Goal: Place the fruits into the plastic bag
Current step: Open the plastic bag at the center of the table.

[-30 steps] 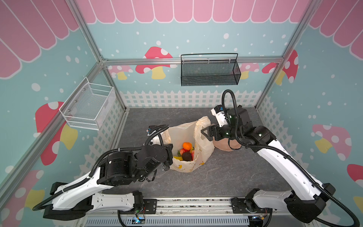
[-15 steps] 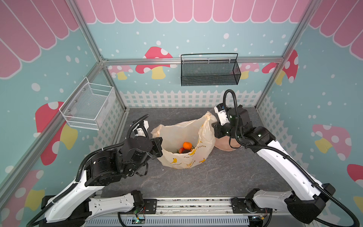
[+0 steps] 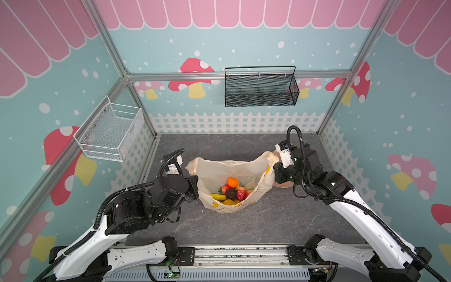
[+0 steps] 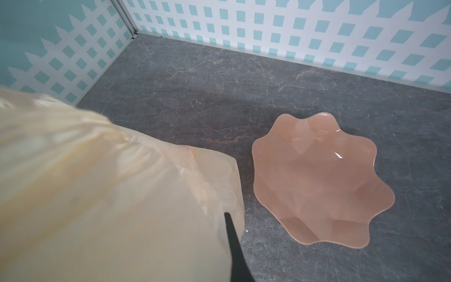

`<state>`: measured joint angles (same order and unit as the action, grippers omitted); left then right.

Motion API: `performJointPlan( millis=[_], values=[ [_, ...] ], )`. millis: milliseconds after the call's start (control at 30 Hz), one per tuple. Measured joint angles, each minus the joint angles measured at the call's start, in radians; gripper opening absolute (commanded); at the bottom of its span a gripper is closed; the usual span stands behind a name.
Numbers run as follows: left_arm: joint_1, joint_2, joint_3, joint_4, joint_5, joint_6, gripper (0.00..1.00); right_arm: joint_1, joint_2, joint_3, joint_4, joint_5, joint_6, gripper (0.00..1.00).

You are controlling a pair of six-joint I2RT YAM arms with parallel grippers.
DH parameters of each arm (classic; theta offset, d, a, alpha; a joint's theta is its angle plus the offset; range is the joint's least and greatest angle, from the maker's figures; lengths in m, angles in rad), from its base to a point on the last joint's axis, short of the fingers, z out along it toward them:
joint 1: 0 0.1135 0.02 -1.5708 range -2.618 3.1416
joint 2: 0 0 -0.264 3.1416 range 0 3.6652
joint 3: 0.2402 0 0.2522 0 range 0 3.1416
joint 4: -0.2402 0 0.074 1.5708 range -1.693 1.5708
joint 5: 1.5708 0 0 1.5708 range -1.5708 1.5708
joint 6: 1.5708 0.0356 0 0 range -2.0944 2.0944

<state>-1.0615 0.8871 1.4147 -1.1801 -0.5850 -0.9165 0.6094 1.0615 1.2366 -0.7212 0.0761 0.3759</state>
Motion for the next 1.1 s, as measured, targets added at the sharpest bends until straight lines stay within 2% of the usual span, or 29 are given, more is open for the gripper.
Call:
performJointPlan(
  millis=[167, 267, 333, 433, 567, 733, 867, 967, 1033, 1100],
  values=[
    [0.0, -0.025, -0.032, 0.051, 0.045, 0.017, 0.04, 0.0, -0.021, -0.001, 0.005, -0.009, 0.01, 0.02],
    [0.0, -0.009, -0.032, 0.093, 0.08, 0.038, 0.13, 0.0, -0.021, -0.001, 0.005, -0.026, 0.016, 0.13],
    [0.0, 0.0, -0.031, 0.113, 0.097, 0.056, 0.25, 0.0, -0.023, 0.003, 0.006, -0.04, 0.026, 0.22],
    [0.0, -0.006, -0.032, 0.132, 0.113, 0.061, 0.37, 0.0, -0.027, 0.014, 0.002, -0.048, 0.024, 0.29],
    [0.0, -0.086, -0.052, 0.147, 0.119, 0.053, 0.47, 0.0, -0.04, 0.039, -0.011, -0.052, 0.02, 0.33],
    [0.0, -0.216, -0.078, 0.154, 0.135, 0.056, 0.55, -0.002, -0.044, 0.077, -0.027, -0.066, 0.017, 0.46],
    [0.0, -0.256, -0.079, 0.151, 0.141, 0.06, 0.6, -0.008, -0.043, 0.123, -0.067, -0.059, 0.013, 0.57],
    [0.0, -0.277, -0.08, 0.133, 0.112, 0.053, 0.68, -0.02, -0.044, 0.163, -0.095, -0.036, 0.008, 0.63],
    [0.0, -0.289, -0.08, 0.112, 0.08, 0.052, 0.73, -0.035, -0.042, 0.189, -0.118, -0.019, 0.002, 0.72],
    [0.0, -0.29, -0.081, 0.096, 0.05, 0.049, 0.78, -0.058, -0.037, 0.214, -0.142, 0.0, -0.007, 0.91]
  ],
)
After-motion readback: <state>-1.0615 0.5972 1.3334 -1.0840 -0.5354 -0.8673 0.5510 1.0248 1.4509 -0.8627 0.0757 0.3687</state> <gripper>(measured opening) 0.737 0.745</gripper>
